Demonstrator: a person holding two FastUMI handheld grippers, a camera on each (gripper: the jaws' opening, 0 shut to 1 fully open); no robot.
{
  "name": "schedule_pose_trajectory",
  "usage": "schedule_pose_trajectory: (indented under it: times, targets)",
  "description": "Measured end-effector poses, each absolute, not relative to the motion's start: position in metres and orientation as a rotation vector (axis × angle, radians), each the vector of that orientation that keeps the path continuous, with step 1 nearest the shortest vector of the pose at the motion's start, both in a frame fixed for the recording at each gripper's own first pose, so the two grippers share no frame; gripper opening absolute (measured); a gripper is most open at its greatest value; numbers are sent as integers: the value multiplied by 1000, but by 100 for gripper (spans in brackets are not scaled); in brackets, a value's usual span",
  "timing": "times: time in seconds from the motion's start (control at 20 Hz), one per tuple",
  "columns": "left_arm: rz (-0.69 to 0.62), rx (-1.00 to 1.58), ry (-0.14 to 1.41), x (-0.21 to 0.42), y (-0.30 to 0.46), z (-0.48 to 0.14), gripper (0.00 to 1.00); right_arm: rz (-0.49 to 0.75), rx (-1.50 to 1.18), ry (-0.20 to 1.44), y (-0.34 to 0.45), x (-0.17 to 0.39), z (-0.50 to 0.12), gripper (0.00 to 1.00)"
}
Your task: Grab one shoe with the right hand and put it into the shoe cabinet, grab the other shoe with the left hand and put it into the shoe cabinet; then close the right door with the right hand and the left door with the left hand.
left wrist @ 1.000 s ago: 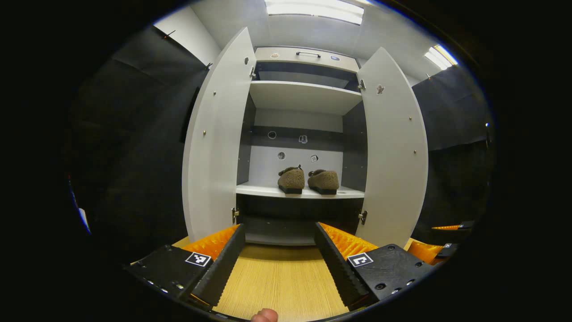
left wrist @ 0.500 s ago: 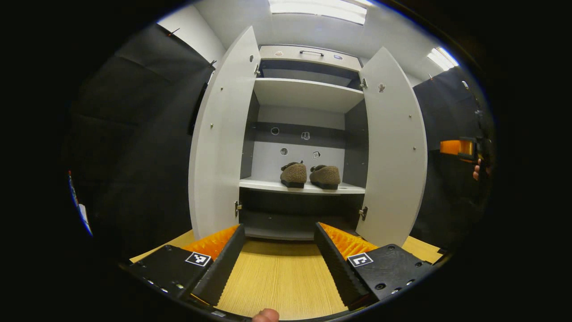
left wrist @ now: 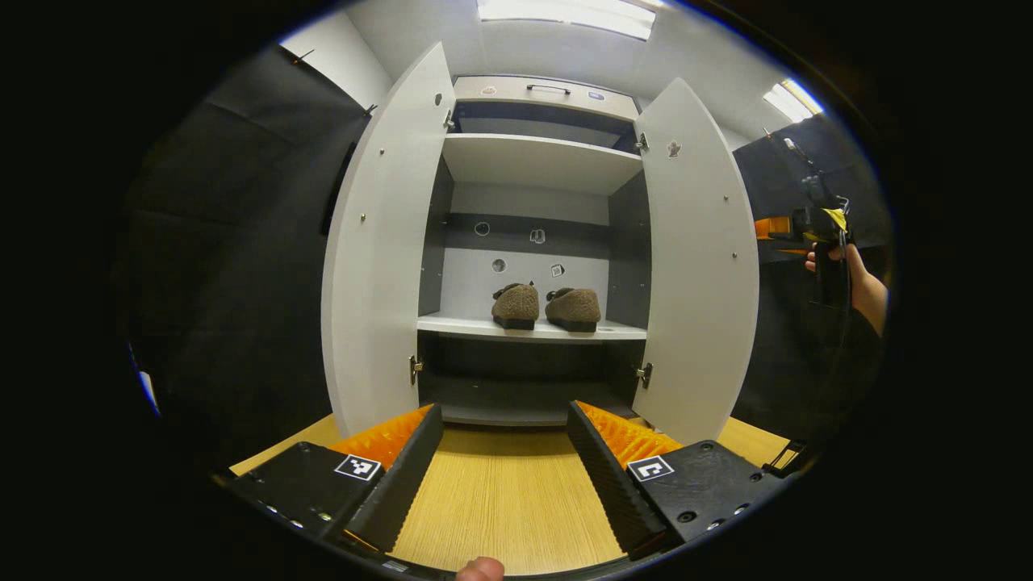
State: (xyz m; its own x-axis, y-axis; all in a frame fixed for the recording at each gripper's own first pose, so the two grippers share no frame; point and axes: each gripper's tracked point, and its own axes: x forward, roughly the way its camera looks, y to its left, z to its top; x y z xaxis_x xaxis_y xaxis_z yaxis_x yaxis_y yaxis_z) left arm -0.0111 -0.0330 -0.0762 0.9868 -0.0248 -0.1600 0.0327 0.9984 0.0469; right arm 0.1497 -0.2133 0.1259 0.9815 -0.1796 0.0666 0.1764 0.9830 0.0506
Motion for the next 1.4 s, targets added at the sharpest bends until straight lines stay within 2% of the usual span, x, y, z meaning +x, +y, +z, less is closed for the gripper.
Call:
schedule_pose_trajectory:
  times: [0.05,0.15,0.2,0.5,1.1,1.35,1.4]
  targets:
    - [-27,49,164,-9,-32,-77,95,-181,12,-79,-212,150,127,96]
    - [-21,41,170,-7,-30,-78,95,-185,-47,-100,-207,151,130,89]
    - [-20,34,171,-6,-31,-78,95,-178,-67,-101,-205,151,131,95]
    - [-20,25,159,1,-26,-74,95,-90,-35,-62,-178,152,128,94]
    - [47,56,160,-16,9,-74,95,140,-40,-64,-47,195,120,94]
    - [79,51,175,-25,26,-78,95,149,3,-55,-5,235,109,95]
    - [84,49,174,-26,29,-77,95,141,5,-57,-2,238,108,90]
